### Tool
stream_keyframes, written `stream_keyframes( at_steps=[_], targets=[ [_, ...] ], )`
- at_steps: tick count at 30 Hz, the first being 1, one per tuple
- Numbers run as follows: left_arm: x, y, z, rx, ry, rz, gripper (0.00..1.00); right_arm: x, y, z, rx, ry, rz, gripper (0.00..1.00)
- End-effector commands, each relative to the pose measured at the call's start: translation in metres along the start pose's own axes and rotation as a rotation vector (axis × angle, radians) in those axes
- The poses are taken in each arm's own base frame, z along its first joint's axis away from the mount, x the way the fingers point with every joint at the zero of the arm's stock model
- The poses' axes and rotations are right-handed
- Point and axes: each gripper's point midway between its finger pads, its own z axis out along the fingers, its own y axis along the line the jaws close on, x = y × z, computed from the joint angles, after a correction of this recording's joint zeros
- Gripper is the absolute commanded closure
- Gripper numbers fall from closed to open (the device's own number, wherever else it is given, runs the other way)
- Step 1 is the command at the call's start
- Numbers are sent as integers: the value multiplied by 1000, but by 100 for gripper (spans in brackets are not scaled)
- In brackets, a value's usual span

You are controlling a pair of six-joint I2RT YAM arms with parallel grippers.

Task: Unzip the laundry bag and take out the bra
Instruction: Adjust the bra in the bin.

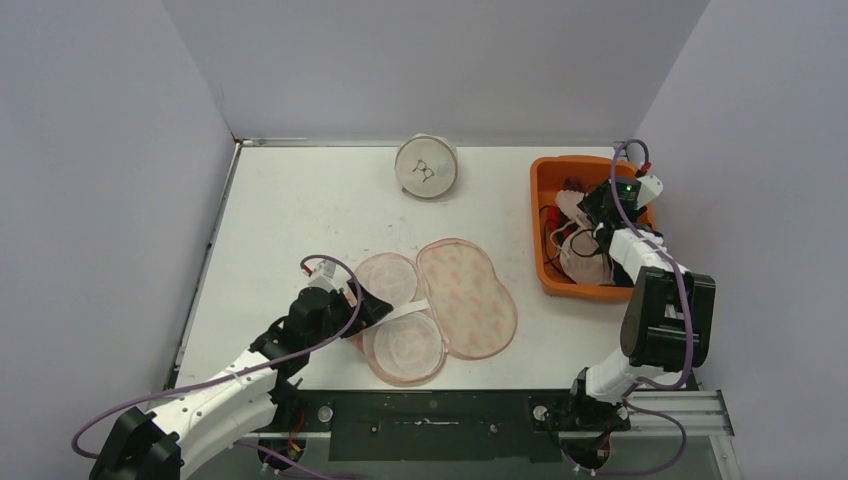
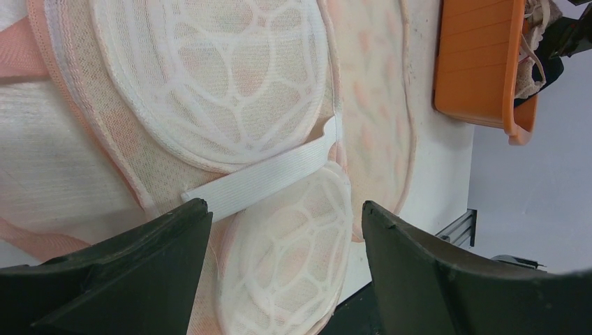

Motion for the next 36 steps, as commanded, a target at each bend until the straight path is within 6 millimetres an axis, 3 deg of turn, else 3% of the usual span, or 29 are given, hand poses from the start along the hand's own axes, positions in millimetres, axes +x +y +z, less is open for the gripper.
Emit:
stream_keyframes(
  at_steps=[1,9,12,18,21,24,26,30,33,36],
  targets=[
    [-10,-18,-1,58,-30,27,23,-40,21,-7,-93,-145,11,48],
    [-8,-18,4,47,-11,23,23,-43,22,-1,-89,-153,-4,91],
    [-8,-17,4,46,-17,22,23,-51,35,-8,-147,-191,-40,95],
    [-10,-17,5,41,-21,26,23,-69,75,-43,-322,-333,-173,95],
    [-8,-16,6,40,-16,25,23,-67,80,-46,-354,-338,-210,95],
    [-6,-14,7,37,-11,20,23,-56,63,-32,-277,-295,-210,94],
    [-7,-15,6,39,-12,20,23,-49,46,-21,-194,-261,-193,84],
    [-9,-16,3,38,-23,24,23,-49,29,-18,-108,-253,-157,49],
    [-10,-16,2,40,-28,25,23,-64,25,-29,-63,-299,-133,38],
    [-10,-16,2,44,-27,22,23,-83,30,-49,-48,-360,-126,33]
  ],
)
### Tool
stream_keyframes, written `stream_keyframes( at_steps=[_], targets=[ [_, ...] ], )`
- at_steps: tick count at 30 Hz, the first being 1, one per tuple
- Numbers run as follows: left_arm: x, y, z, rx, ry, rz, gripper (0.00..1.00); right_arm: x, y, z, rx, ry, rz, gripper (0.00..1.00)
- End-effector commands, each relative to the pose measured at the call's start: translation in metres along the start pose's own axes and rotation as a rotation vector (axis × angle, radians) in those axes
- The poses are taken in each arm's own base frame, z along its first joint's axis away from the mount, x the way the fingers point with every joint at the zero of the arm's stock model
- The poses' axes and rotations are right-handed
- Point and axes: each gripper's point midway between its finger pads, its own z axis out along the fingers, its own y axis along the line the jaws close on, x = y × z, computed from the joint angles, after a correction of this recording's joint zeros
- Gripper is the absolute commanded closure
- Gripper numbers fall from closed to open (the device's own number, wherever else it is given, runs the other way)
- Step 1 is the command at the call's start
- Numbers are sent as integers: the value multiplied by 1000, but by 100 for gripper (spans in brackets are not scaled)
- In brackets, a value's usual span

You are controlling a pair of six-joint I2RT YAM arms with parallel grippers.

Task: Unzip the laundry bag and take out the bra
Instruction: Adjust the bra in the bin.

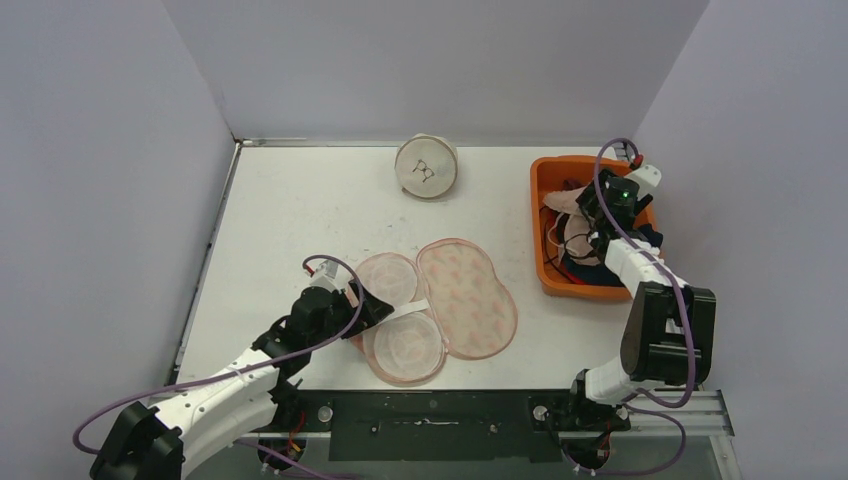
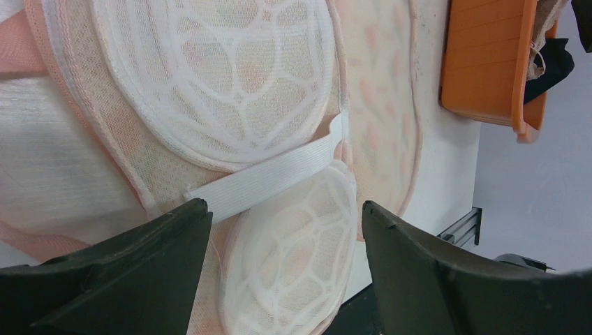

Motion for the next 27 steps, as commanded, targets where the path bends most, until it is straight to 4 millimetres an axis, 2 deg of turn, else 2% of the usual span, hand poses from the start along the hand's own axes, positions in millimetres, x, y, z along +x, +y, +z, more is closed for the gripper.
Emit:
stream_keyframes(
  at_steps=[1,2,4,7,8,11,14,16,21,23,27],
  targets=[
    [-13,-21,-1,60,-40,17,23,-62,5,-26,51,-165,36,33],
    [-13,-22,-2,62,-40,17,23,-71,11,-34,38,-187,50,33],
    [-14,-24,-2,70,-42,18,23,-74,28,-43,-27,-185,87,34],
    [-16,-28,-4,80,-45,16,23,-65,48,-53,-111,-144,175,36],
    [-15,-28,-5,81,-46,14,23,-60,49,-56,-116,-129,198,36],
    [-15,-29,-8,89,-50,9,23,-45,44,-65,-126,-131,231,32],
    [-14,-28,-9,89,-54,8,23,-22,34,-74,-100,-79,214,30],
    [-14,-29,-10,92,-52,8,23,-3,19,-81,-45,-58,205,30],
    [-11,-31,-11,98,-42,14,23,17,-19,-94,29,-38,285,27],
    [-11,-32,-12,104,-44,13,23,25,-21,-103,10,-22,305,27],
    [-9,-32,-14,114,-46,10,23,44,-9,-119,-76,15,287,34]
  ],
)
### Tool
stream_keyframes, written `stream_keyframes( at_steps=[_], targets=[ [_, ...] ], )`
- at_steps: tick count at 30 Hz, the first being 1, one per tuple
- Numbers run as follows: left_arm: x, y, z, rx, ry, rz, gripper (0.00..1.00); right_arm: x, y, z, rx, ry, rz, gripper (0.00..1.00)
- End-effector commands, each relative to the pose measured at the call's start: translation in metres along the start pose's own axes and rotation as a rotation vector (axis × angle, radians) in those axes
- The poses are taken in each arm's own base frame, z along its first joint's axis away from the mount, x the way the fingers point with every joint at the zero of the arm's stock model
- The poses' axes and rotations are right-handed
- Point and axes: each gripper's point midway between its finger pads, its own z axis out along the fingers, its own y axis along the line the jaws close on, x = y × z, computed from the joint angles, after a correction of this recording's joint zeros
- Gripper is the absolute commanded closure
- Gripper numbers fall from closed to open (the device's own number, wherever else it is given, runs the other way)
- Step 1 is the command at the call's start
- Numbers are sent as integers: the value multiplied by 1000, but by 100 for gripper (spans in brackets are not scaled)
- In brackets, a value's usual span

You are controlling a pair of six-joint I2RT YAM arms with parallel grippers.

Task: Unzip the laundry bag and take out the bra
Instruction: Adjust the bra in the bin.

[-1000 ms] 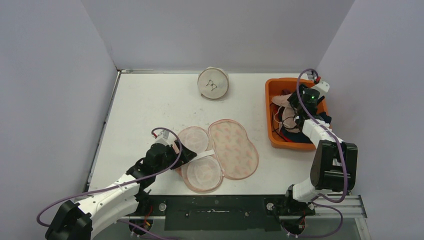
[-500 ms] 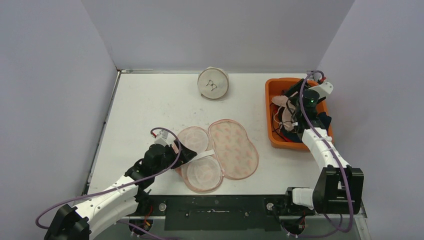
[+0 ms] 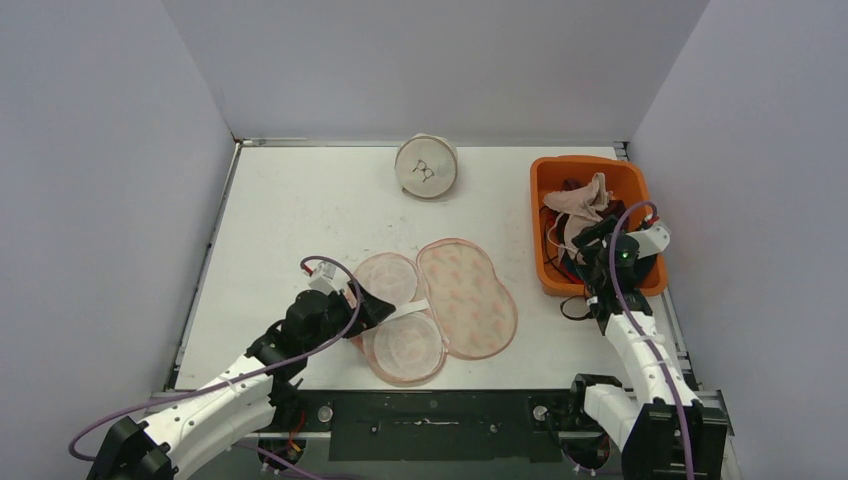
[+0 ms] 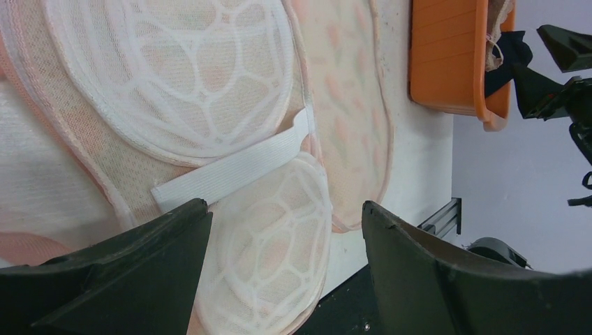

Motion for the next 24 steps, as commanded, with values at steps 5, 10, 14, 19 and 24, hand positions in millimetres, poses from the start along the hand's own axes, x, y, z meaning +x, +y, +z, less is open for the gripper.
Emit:
stream_keyframes(
  at_steps=[5,10,14,19,24],
  targets=[
    [-5,-16,-3,49,-18,5,23,30,24,-18,-146,99,-8,40],
    [-5,-15,-5,52,-26,-1,23,39,22,-16,-140,133,-45,41],
    [-4,-14,-5,51,-29,-4,23,45,18,-13,-115,166,-80,48],
    [-3,-15,-4,50,-21,0,23,52,11,-17,-76,202,-129,64],
    [-2,-17,-3,52,-16,3,23,47,12,-28,-73,201,-154,90]
  ],
)
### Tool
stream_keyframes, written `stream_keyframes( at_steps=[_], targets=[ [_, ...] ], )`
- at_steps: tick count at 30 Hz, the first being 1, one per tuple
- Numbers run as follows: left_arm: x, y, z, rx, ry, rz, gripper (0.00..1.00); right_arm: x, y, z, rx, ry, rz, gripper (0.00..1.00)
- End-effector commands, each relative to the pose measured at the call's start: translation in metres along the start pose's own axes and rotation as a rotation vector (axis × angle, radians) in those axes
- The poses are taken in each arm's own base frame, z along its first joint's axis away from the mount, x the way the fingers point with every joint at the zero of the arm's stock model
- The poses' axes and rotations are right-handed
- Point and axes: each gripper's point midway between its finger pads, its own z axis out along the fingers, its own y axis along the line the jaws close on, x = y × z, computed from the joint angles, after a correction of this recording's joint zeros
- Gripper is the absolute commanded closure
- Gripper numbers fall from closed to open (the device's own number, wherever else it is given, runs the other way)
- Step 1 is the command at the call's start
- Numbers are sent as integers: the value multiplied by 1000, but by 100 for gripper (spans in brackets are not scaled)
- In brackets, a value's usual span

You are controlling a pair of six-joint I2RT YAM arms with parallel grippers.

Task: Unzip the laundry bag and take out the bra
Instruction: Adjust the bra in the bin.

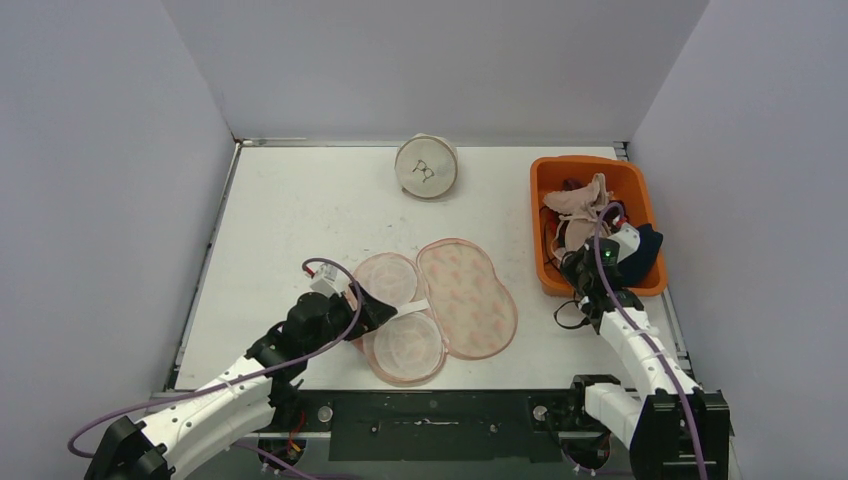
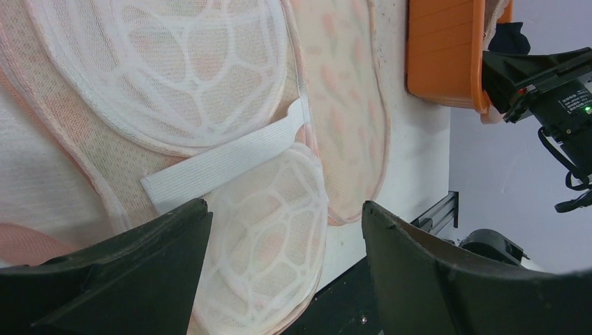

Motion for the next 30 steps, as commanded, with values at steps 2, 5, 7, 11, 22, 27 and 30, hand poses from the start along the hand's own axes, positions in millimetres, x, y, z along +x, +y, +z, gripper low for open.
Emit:
stream_keyframes(
  at_steps=[2,5,7,11,22,27,30],
  targets=[
    [-6,-12,1,31,-23,9,23,-26,16,-22,-25,-54,-25,95],
    [-6,-12,1,28,-24,9,23,-27,21,-30,-15,-29,-35,95],
    [-5,-13,2,29,-22,11,23,-25,21,-32,5,-1,-42,95],
    [-1,-14,3,27,-7,16,23,-17,25,-31,8,60,-53,85],
    [-2,-17,5,10,-14,33,23,-118,81,-60,-93,-152,-39,31],
    [-6,-22,4,10,-19,48,23,-134,125,-42,-376,-213,123,68],
    [-6,-21,3,6,-18,51,23,-139,130,-11,-442,-193,211,82]
  ],
)
